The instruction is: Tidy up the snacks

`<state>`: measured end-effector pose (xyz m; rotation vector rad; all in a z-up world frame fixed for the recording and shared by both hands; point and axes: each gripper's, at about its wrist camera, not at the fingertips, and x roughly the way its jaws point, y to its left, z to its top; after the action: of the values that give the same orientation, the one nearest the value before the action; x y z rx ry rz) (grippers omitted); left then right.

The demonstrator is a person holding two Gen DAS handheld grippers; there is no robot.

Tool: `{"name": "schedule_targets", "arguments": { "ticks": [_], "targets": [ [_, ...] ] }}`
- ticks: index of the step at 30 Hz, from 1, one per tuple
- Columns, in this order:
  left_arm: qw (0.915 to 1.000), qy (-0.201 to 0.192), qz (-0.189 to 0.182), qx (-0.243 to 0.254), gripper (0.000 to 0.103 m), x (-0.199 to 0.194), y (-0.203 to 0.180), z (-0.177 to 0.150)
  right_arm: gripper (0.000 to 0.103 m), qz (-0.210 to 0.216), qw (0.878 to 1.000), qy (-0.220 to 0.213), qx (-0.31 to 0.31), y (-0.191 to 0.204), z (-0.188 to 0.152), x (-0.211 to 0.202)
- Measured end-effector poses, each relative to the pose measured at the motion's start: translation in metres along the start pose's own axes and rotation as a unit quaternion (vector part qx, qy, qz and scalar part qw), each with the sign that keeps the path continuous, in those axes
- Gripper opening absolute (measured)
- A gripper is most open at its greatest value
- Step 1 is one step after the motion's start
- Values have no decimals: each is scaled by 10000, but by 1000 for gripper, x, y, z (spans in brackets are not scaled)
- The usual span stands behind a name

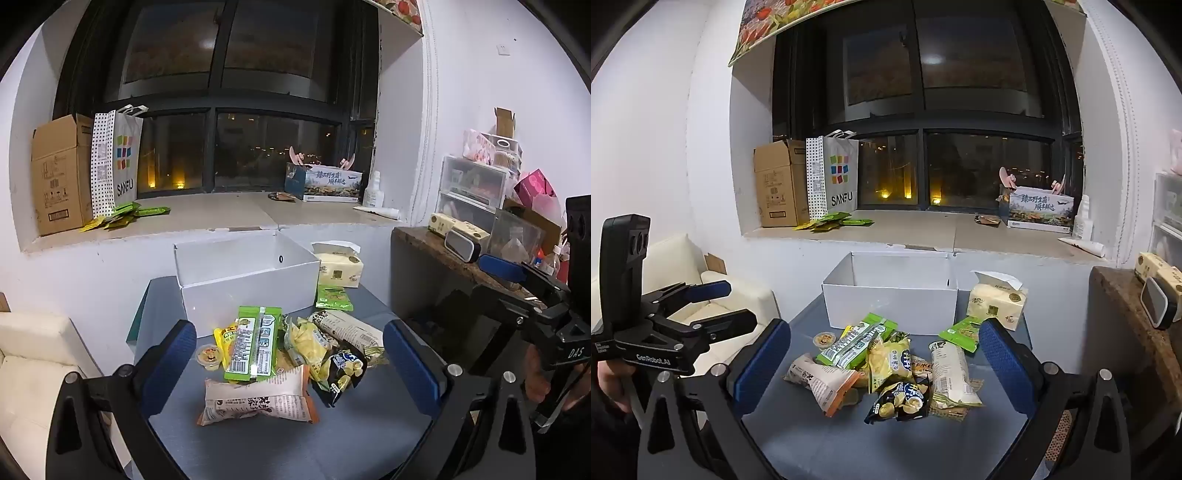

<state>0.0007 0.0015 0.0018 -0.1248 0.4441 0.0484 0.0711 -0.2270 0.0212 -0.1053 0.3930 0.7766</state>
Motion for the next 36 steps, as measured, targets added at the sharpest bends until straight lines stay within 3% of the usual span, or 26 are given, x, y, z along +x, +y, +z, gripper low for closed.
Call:
{"name": "schedule_targets", "arguments": {
  "ticks": [36],
  "targets": [
    [9996,0,-66,270,103,-4,-11,0,103,193,9997,22,113,-2,-3,6]
  ]
}}
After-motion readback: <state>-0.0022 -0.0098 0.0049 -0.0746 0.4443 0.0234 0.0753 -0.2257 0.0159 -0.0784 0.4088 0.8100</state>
